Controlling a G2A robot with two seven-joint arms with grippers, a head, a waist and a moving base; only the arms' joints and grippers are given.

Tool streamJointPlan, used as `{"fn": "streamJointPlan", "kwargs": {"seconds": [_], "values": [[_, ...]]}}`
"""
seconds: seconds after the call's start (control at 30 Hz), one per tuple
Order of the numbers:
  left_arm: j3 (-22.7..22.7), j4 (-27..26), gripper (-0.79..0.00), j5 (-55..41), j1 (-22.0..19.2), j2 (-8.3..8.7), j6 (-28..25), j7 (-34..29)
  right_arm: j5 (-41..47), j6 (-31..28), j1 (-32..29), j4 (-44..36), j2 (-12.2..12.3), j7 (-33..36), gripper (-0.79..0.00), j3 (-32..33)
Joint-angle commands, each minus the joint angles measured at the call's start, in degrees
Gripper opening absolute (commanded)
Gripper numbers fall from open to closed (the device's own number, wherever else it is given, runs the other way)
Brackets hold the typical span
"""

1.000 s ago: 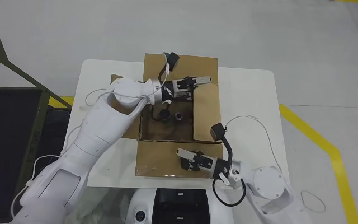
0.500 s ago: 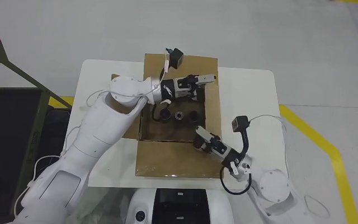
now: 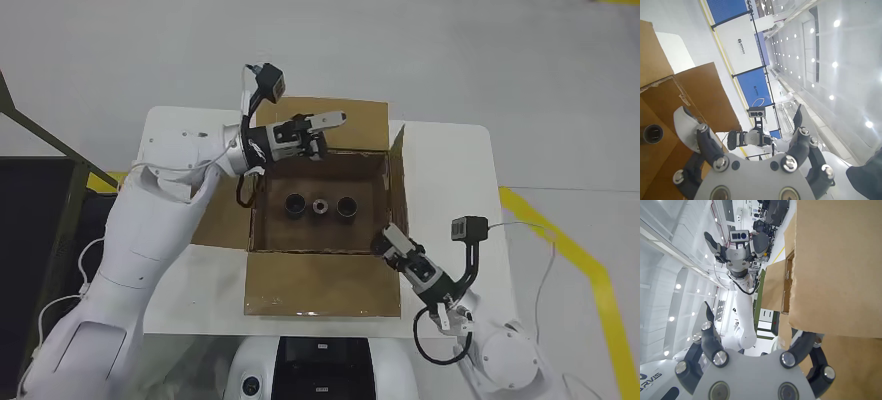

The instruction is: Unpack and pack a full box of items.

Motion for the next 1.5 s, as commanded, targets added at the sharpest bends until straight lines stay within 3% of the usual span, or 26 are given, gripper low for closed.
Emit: {"fn": "streamJointPlan", "kwargs": {"seconds": [0.0,0.33,0.73,0.97,1.1,1.47], "values": [[-2.4,-1.2,0.000,0.8,1.4,0.51,0.1,-0.4,-0.3,-1.3,-0.4,-0.1,0.0,-1.7,0.000,0.9],[-13.4,-5.5,0.000,2.9,8.3,2.67,0.7,-1.7,-1.0,-3.5,0.2,4.0,-0.4,-10.3,0.000,3.8],[-24.2,-3.7,0.000,0.7,13.2,4.53,-0.4,-6.8,-1.7,0.5,3.2,9.0,-1.1,-14.5,0.000,3.4],[-27.6,2.4,0.000,0.1,11.1,5.69,-1.5,-14.4,-1.5,2.2,5.6,11.4,-1.6,-15.9,0.000,2.1],[-28.6,7.1,0.000,-0.3,8.6,6.18,-1.6,-15.4,-1.7,3.2,7.3,12.7,-1.8,-16.5,0.000,1.6],[-26.6,20.9,0.000,0.7,-0.6,7.31,-1.8,-20.8,-5.7,6.5,10.9,15.6,-2.5,-19.2,0.000,-0.3]]}}
